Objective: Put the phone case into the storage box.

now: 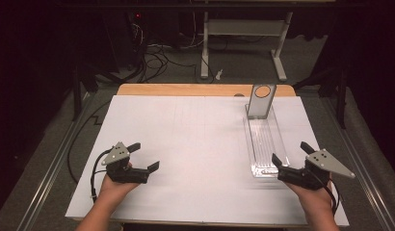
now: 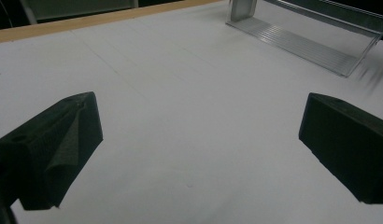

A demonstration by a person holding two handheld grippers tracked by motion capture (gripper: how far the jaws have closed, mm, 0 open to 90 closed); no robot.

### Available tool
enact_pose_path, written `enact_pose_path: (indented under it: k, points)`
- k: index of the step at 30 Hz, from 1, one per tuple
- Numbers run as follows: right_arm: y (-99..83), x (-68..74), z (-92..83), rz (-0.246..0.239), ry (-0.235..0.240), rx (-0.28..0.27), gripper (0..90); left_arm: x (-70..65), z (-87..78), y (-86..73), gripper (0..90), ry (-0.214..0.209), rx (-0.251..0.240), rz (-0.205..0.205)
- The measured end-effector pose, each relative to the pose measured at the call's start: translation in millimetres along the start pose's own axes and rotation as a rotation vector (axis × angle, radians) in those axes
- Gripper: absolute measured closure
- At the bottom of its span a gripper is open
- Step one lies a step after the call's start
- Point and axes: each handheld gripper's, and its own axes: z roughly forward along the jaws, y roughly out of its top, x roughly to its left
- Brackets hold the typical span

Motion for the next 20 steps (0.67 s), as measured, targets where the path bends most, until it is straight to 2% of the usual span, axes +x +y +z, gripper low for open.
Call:
enact_pose_path:
  k: [6, 8, 10, 16, 20]
  points:
    - [-20.4, 8.9, -17.6, -0.03, -0.006, -0.026, 0.2, -1.0, -0.1, 0.0, 0.7, -0.005, 0.002, 0.003]
    - [-24.7, 12.3, -19.1, -0.009, 0.014, -0.017, 0.2, -0.7, 1.0, -0.1, 0.7, -0.006, 0.002, 0.001]
    - [-22.5, 16.1, -19.6, -0.029, 0.019, -0.026, 0.2, -1.3, 1.3, 0.0, 0.7, -0.007, 0.004, 0.005]
    - [-18.2, 22.0, -19.5, -0.05, 0.043, -0.046, 0.1, -2.2, 0.0, 0.3, 0.7, -0.008, 0.002, 0.009]
    - [-18.8, 20.8, -19.8, -0.04, 0.048, -0.049, 0.2, -2.5, -0.5, 0.7, 0.4, -0.008, -0.005, 0.008]
